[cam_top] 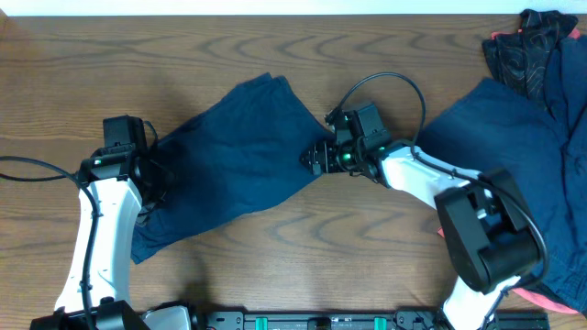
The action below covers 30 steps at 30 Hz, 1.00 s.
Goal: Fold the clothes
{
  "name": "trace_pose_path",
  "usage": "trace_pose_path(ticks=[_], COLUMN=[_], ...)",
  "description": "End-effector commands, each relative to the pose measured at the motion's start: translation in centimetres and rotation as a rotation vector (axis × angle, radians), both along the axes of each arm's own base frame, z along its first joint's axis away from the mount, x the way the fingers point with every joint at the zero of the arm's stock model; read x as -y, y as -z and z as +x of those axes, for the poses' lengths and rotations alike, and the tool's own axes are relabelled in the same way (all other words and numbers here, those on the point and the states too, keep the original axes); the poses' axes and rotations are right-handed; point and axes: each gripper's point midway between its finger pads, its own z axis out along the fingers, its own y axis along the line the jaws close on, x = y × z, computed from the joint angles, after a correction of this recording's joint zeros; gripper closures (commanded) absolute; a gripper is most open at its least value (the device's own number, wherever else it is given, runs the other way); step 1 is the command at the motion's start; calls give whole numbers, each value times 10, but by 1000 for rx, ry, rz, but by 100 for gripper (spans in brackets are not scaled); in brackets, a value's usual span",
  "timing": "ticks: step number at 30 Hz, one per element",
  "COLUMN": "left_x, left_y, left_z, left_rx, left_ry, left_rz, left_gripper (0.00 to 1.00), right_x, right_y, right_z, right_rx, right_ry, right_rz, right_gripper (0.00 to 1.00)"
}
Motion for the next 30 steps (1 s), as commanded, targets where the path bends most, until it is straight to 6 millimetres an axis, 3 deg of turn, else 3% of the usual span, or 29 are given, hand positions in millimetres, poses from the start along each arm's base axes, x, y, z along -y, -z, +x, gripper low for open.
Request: trace_pose_path(ticks=[1,2,3,7,12,16,19,22,26,30], left_x=[0,0,0,0,0,1,3,8,27,32], left_y=[-2,-1,-1,-1,-1,-1,1,2,4,6], left_z=[-2,-3,-3,-5,-6,-7,-14,-23,-25,-24], left_rx=[-3,-6,-8,-15,-20,-38,-68,-103,-104,-102], left_ry=[7,7,7,7,14,82,110,114,155,191], left_rz=[2,2,2,1,0,9,3,-27,-133,-156], left_gripper=[32,32,32,32,32,32,32,26,20,14], right_x=[4,4,4,4,23,72,123,161,173,175], right_y=[29,29,28,24,24,11,-11,-36,-60,-60], right_z=[8,14,18,27,29,30,24,11,-2,-12], right_rx=[-50,-30,-14,27,-2,-22,-11,-7,18,-4], right_ry=[122,141,151,166,206,333,465,567,538,513], right_rz=[-23,-20,-19,-14,-43,-173,-331,-440,-475,-501], right_gripper=[31,36,46,99,99,99,99,99,99,99])
